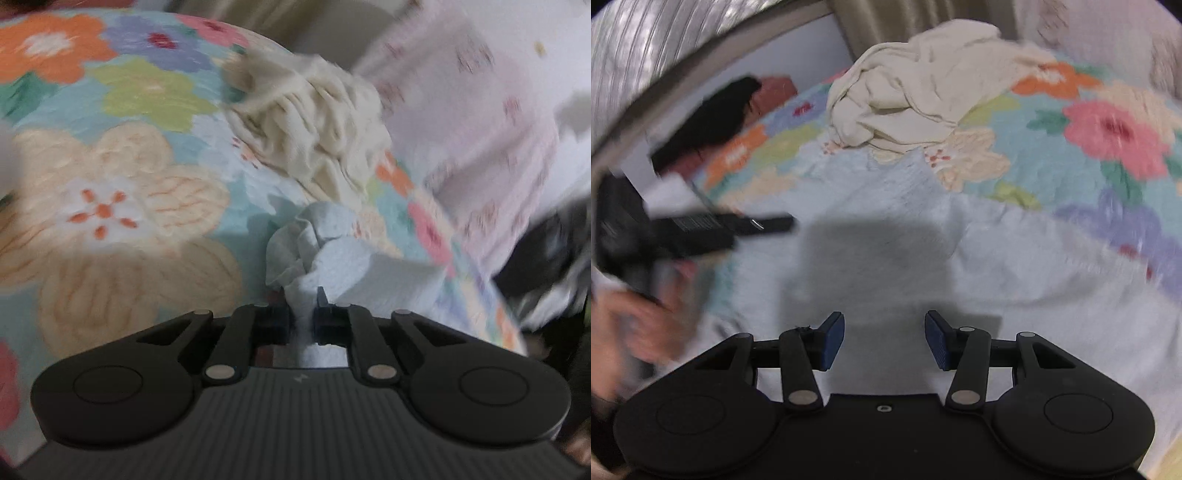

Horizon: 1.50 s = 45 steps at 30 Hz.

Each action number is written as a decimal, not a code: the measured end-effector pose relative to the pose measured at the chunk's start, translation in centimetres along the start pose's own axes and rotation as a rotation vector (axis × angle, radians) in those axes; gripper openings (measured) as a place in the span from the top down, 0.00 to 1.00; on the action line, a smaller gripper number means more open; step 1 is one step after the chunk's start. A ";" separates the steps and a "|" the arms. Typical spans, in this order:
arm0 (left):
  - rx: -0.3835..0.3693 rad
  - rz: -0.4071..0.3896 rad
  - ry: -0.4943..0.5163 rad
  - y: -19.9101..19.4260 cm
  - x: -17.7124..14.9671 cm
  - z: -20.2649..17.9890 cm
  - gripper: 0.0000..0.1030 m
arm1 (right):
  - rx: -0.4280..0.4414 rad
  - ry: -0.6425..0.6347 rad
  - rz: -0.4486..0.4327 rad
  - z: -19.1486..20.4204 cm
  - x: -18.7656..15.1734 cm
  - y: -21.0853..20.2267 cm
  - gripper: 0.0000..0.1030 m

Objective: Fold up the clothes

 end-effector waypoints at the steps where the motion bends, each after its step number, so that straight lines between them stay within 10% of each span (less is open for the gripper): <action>1: 0.011 -0.009 -0.017 -0.1 -0.1 0.2 0.90 | -0.015 -0.031 -0.008 0.3 0.3 0.3 0.48; 9: 0.063 -0.055 0.114 -0.1 -0.8 -1.4 0.90 | -0.094 -0.027 -0.068 1.1 3.3 4.5 0.48; 15: -0.108 -0.028 0.284 -1.9 -1.3 -5.3 0.90 | -0.071 0.083 -0.077 -0.1 3.3 3.4 0.48; 22: -0.223 0.289 0.616 -1.3 -7.9 -12.2 0.80 | 0.034 0.408 -0.122 -6.1 -3.0 -4.7 0.46; 26: -0.132 0.451 0.589 0.9 -11.0 -11.5 0.76 | 0.020 0.475 -0.118 -7.4 -6.1 -6.1 0.46; 30: -0.205 0.409 0.464 -0.5 -9.9 -11.4 0.57 | 0.115 0.555 -0.141 -7.1 -7.4 -6.2 0.46; 38: -0.253 0.334 0.383 -2.5 -8.1 -10.9 0.56 | 0.172 0.456 -0.242 -4.2 -6.6 -8.5 0.35; 45: -0.244 0.319 0.247 0.1 -7.8 -8.4 0.55 | -0.105 0.047 -0.218 -0.8 -5.9 -7.0 0.36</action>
Point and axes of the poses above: each gripper's, at about its wrist camera, not at the fingertips, and y roughly the way its jaws point, z to its left, x to its top, the point moved 3 cm from there along y, roughly the way its jaws point, and after that the axes turned 11 degrees about -x, right-handed, at the moved point
